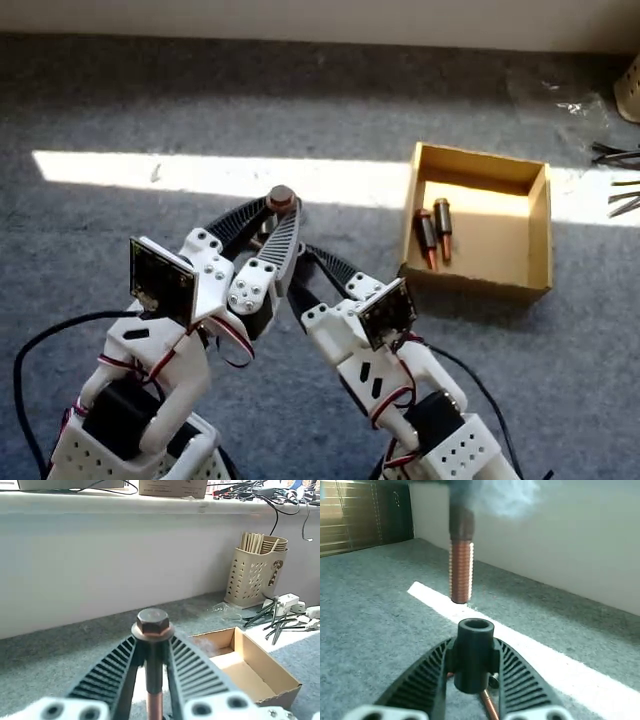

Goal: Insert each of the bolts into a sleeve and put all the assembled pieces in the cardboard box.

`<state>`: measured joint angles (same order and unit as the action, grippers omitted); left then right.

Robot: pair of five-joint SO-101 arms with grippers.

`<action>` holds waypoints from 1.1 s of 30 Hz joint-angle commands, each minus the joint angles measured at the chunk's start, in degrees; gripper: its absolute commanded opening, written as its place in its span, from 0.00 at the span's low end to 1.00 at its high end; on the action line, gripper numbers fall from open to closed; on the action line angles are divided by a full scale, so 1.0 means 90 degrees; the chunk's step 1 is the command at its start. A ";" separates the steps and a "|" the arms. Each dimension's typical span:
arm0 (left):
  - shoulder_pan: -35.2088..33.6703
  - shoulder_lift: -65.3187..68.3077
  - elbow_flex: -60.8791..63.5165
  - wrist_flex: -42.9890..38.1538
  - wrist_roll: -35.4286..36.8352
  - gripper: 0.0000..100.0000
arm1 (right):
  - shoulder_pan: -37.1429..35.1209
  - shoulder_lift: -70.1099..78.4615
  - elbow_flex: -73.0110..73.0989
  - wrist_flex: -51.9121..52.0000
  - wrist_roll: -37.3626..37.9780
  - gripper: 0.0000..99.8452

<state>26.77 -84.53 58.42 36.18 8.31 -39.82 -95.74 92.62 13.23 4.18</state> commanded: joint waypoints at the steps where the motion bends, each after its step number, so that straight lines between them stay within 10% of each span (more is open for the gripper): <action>1: 0.0103 -0.0034 -0.0024 -0.0147 -0.0029 0.01 | 0.0044 -0.0112 -0.0132 -0.0034 0.0049 0.00; 33: -0.0142 0.0161 0.0542 -0.0371 0.0567 0.01 | 0.0063 -0.0112 -0.0142 -0.0034 0.0606 0.00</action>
<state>26.33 -83.47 65.71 30.73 12.44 -39.65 -95.74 92.62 13.23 5.49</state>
